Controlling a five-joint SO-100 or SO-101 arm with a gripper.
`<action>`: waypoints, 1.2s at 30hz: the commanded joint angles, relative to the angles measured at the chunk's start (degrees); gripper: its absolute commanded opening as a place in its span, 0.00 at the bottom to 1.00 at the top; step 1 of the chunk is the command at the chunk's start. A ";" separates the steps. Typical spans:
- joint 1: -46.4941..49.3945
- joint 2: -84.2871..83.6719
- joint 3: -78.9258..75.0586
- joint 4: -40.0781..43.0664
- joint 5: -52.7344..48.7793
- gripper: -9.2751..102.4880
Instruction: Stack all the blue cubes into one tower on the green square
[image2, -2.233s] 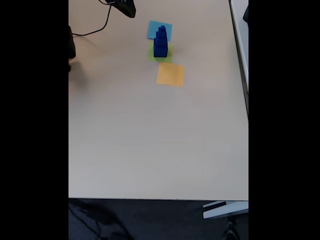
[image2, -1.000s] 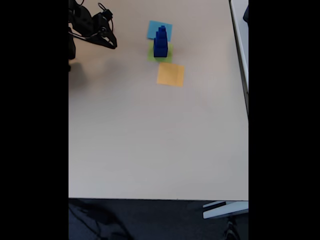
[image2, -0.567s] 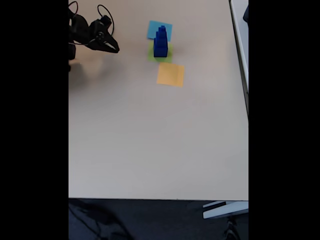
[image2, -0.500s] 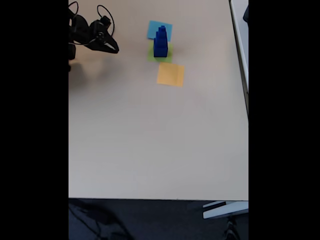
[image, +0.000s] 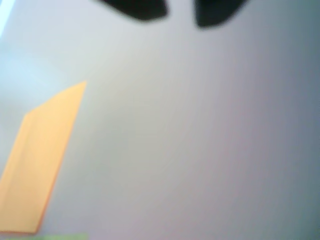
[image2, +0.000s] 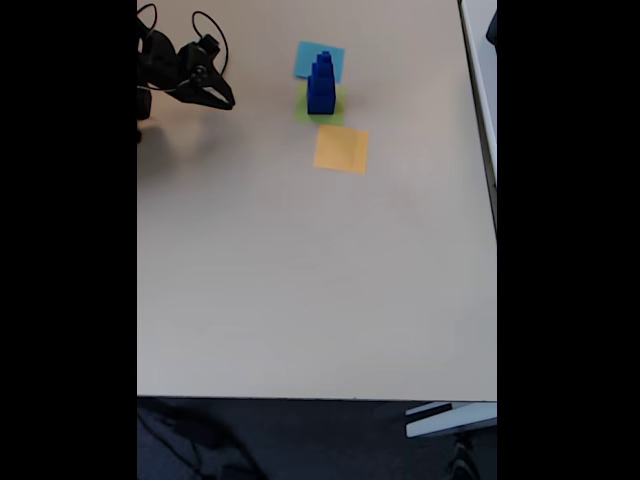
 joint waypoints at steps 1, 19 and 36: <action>-0.44 1.49 0.53 0.26 -0.09 0.08; -1.76 1.49 0.53 0.18 -1.76 0.08; -1.67 1.49 0.53 0.35 -1.76 0.08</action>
